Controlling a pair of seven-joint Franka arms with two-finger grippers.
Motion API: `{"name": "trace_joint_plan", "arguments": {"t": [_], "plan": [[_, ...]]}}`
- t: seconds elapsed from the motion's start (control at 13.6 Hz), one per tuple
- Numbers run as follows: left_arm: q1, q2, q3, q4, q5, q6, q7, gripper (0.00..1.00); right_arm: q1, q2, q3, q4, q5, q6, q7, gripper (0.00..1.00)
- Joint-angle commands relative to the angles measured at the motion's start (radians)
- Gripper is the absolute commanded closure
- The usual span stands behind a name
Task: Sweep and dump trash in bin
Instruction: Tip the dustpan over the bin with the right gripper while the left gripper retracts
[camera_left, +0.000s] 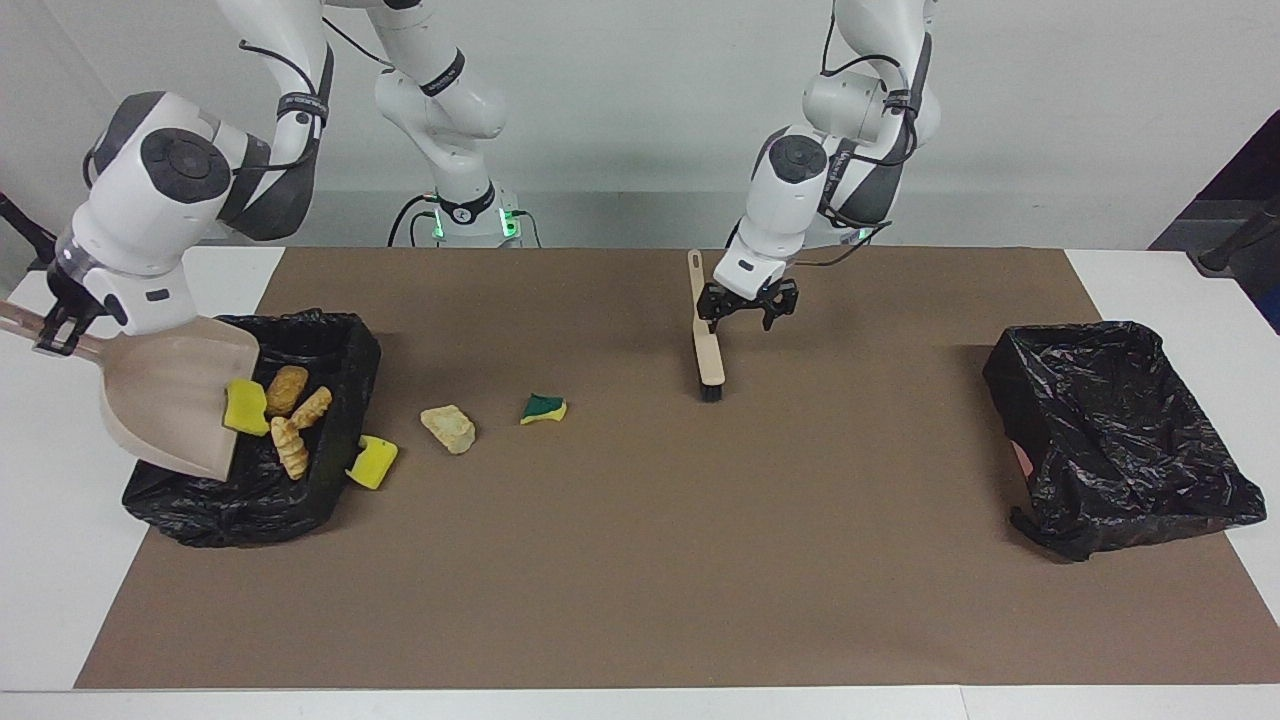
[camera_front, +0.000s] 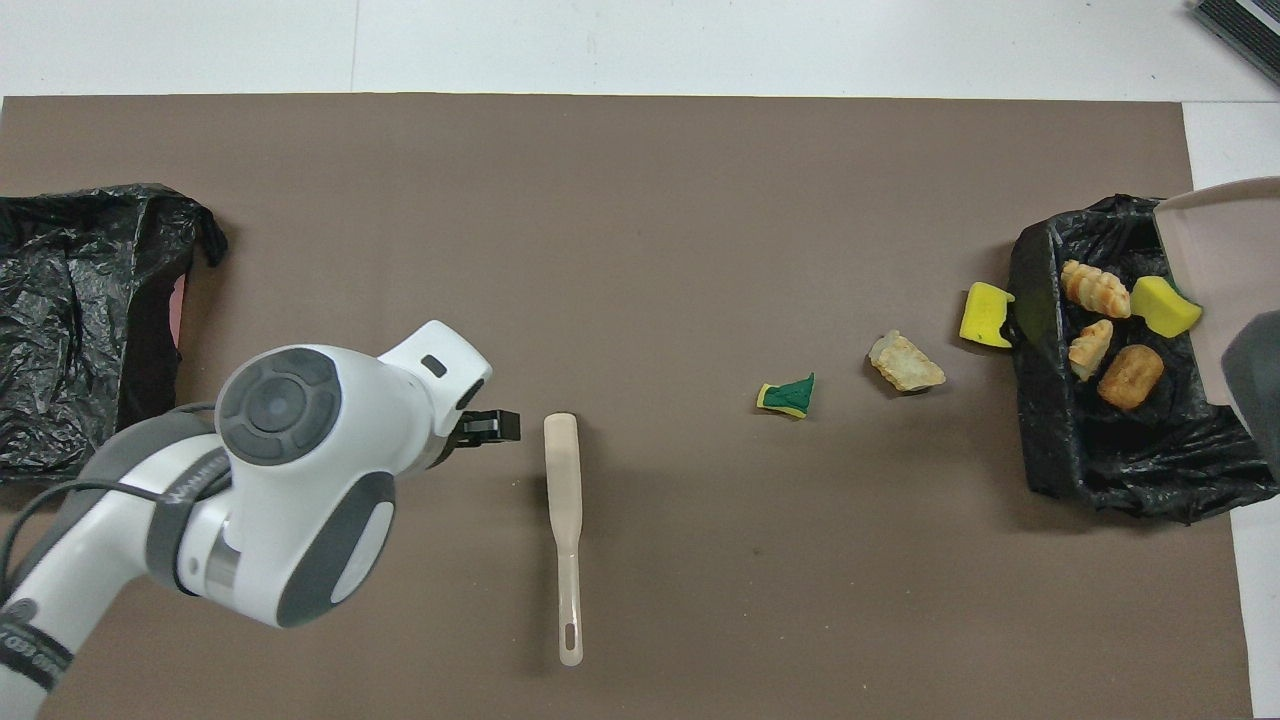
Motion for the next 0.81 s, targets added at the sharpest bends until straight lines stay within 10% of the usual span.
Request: {"name": "trace_joint_plan", "arguments": {"t": [0.0,0.74], "plan": [[0.101,-0.029,-0.009,0.064,0.017,-0.112,0.129,0.0,0.0,-0.014,0.005,0.019,-0.055,-0.01,0.016,1.0],[0.313,-0.034,0.0,0.363,0.06,-0.447,0.361,0.0,0.003,-0.089,0.037,0.079,0.395,-0.114,-0.093,1.0]]}}
